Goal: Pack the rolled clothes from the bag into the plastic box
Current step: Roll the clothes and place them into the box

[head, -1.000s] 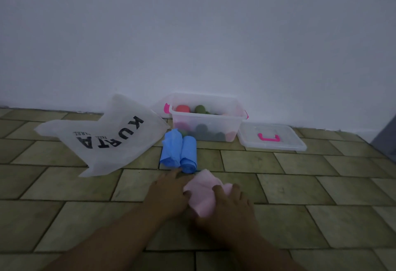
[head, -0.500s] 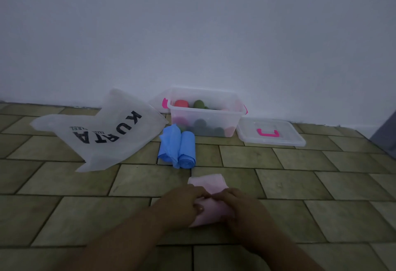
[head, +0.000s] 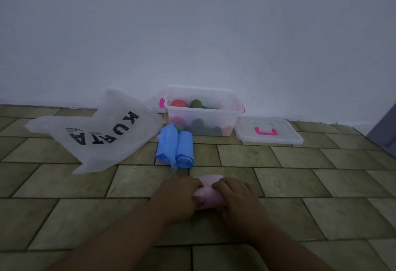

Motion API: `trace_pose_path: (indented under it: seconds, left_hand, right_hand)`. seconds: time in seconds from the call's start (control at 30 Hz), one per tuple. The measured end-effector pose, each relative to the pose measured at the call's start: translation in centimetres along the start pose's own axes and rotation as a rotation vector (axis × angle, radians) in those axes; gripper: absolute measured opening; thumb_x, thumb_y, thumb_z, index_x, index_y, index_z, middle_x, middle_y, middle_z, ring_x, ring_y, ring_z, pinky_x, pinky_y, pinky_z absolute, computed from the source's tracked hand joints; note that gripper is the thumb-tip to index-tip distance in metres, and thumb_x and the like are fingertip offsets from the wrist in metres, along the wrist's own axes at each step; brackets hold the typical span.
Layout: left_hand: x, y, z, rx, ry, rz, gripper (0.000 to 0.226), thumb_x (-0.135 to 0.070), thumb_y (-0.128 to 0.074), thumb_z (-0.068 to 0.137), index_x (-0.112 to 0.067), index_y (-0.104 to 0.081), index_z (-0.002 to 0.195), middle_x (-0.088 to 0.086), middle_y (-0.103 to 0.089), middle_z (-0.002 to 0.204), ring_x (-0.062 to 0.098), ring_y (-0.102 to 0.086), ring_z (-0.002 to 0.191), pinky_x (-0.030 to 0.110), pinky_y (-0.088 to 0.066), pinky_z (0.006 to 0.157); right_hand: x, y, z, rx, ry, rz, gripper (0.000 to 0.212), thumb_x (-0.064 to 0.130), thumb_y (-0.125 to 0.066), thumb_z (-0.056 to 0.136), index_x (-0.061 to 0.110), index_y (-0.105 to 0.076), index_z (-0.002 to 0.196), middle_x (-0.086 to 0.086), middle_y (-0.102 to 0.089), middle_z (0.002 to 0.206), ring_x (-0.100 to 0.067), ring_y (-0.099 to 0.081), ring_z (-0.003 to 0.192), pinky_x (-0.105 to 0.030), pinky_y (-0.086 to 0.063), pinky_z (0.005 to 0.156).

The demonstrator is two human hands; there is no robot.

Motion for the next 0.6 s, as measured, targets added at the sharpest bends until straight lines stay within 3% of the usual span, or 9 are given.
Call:
trace_pose_path:
  seconds: [0.1, 0.17, 0.23, 0.27, 0.37, 0.5, 0.6]
  left_hand:
    - [0.0, 0.4, 0.6, 0.042, 0.034, 0.063, 0.035, -0.046, -0.047, 0.089, -0.033, -0.052, 0.122, -0.006, -0.055, 0.122, 0.010, -0.048, 0.101, 0.032, -0.034, 0.092]
    - [0.0, 0.6, 0.4, -0.138, 0.139, 0.085, 0.038, -0.043, -0.047, 0.090, -0.032, -0.050, 0.126, -0.006, -0.048, 0.126, 0.014, -0.047, 0.111, 0.036, -0.035, 0.098]
    - [-0.2, 0.5, -0.2, -0.292, 0.332, -0.103, 0.051, -0.035, -0.052, 0.089, -0.026, -0.040, 0.138, 0.001, -0.044, 0.132, 0.016, -0.046, 0.116, 0.035, -0.041, 0.098]
    - [-0.4, 0.2, -0.5, -0.289, 0.426, -0.301, 0.059, -0.031, -0.055, 0.089, -0.022, -0.033, 0.144, 0.004, -0.044, 0.135, 0.018, -0.046, 0.119, 0.034, -0.042, 0.098]
    - [-2.3, -1.4, -1.2, -0.107, 0.598, -0.873, 0.068, -0.024, -0.062, 0.087, -0.019, -0.027, 0.145, 0.006, -0.053, 0.127, 0.020, -0.054, 0.109, 0.031, -0.048, 0.083]
    - [-3.4, -1.9, -1.1, -0.071, 0.698, -1.024, 0.059, -0.024, -0.061, 0.088, -0.017, -0.034, 0.140, 0.005, -0.054, 0.124, 0.019, -0.055, 0.103, 0.037, -0.048, 0.091]
    - [-3.4, -1.5, -0.7, -0.103, 0.709, -1.016, 0.058, -0.025, -0.056, 0.092, -0.016, -0.031, 0.143, 0.008, -0.052, 0.129, 0.020, -0.054, 0.104, 0.034, -0.048, 0.086]
  right_hand:
    - [-0.3, -0.1, 0.7, -0.018, -0.016, -0.008, 0.043, 0.041, -0.049, 0.087, 0.038, -0.040, 0.130, 0.011, -0.048, 0.133, -0.009, -0.043, 0.120, -0.033, -0.027, 0.107]
    - [-0.2, 0.1, 1.8, -0.007, -0.098, -0.006, 0.043, 0.043, -0.053, 0.085, 0.036, -0.043, 0.126, 0.009, -0.054, 0.124, -0.011, -0.051, 0.109, -0.033, -0.036, 0.098]
    - [-0.2, 0.5, 2.8, 0.028, -0.221, 0.040, 0.038, 0.042, -0.057, 0.083, 0.032, -0.047, 0.119, 0.005, -0.060, 0.112, -0.012, -0.056, 0.095, -0.031, -0.046, 0.086]
    - [-0.2, 0.7, 3.2, 0.054, -0.274, 0.072, 0.036, 0.042, -0.058, 0.083, 0.030, -0.049, 0.116, 0.004, -0.061, 0.105, -0.012, -0.057, 0.089, -0.030, -0.049, 0.080]
    - [-0.2, 0.8, 3.5, 0.173, -0.388, 0.190, 0.029, 0.045, -0.058, 0.084, 0.026, -0.050, 0.104, 0.004, -0.058, 0.095, -0.012, -0.056, 0.084, -0.027, -0.048, 0.071]
    - [0.7, 0.2, 2.4, 0.192, -0.453, 0.394, 0.023, 0.044, -0.059, 0.086, 0.025, -0.049, 0.094, 0.006, -0.059, 0.088, -0.008, -0.057, 0.077, -0.023, -0.045, 0.063]
    - [1.1, 0.2, 1.3, 0.156, -0.463, 0.512, 0.023, 0.044, -0.060, 0.086, 0.025, -0.050, 0.094, 0.008, -0.058, 0.088, -0.005, -0.055, 0.076, -0.020, -0.041, 0.060]
Point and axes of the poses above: each hand's wrist, its own z-axis towards the middle knuckle, its own y-axis out of the back of the hand, x = y × z, the point moved 3 cm from there along z, towards the middle knuckle
